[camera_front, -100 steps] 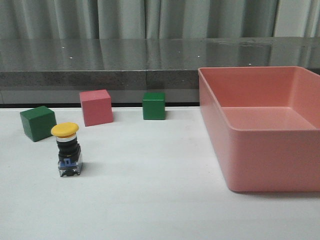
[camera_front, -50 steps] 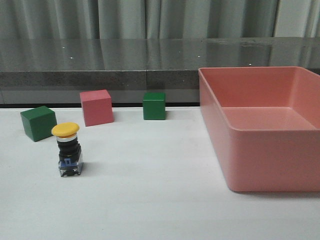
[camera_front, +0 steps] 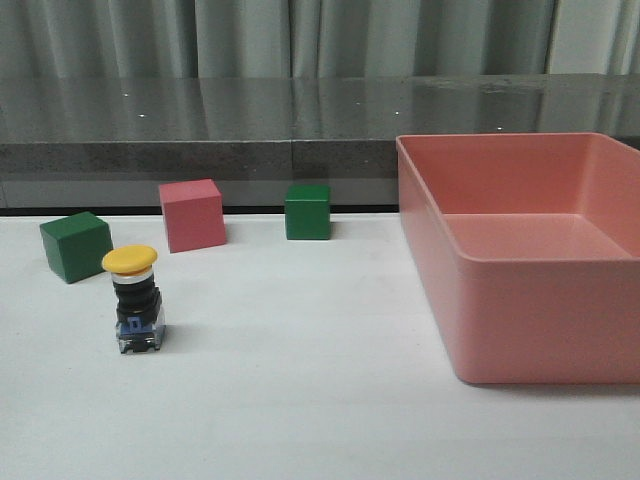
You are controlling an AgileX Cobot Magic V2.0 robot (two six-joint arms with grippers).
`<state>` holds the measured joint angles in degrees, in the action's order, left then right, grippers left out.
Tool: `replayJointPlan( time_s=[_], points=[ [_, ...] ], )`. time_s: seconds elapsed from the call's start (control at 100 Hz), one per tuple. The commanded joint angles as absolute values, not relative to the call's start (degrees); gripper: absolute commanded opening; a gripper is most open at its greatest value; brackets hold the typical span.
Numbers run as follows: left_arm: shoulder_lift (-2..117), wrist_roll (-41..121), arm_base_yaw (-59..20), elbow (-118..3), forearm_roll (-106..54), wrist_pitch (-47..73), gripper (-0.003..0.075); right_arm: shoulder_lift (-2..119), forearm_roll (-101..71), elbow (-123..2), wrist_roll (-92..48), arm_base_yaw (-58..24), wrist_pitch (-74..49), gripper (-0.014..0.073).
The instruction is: Place and stand button with both arms
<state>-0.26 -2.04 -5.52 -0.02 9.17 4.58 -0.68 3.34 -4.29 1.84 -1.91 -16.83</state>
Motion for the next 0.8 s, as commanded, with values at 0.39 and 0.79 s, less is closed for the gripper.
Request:
replayJointPlan(
  time_s=[0.39,0.79],
  points=[
    [-2.11,-2.87,-5.51,1.66,8.49,0.00,-0.0019,-1.77,3.57,-5.85,1.77,-1.90,-12.28,-0.0057],
    [-2.11,-2.87,-5.51,1.66,8.49,0.00,-0.0019,-1.77,0.00,-2.44,2.08,-2.42,-4.56,-0.0057]
  ],
)
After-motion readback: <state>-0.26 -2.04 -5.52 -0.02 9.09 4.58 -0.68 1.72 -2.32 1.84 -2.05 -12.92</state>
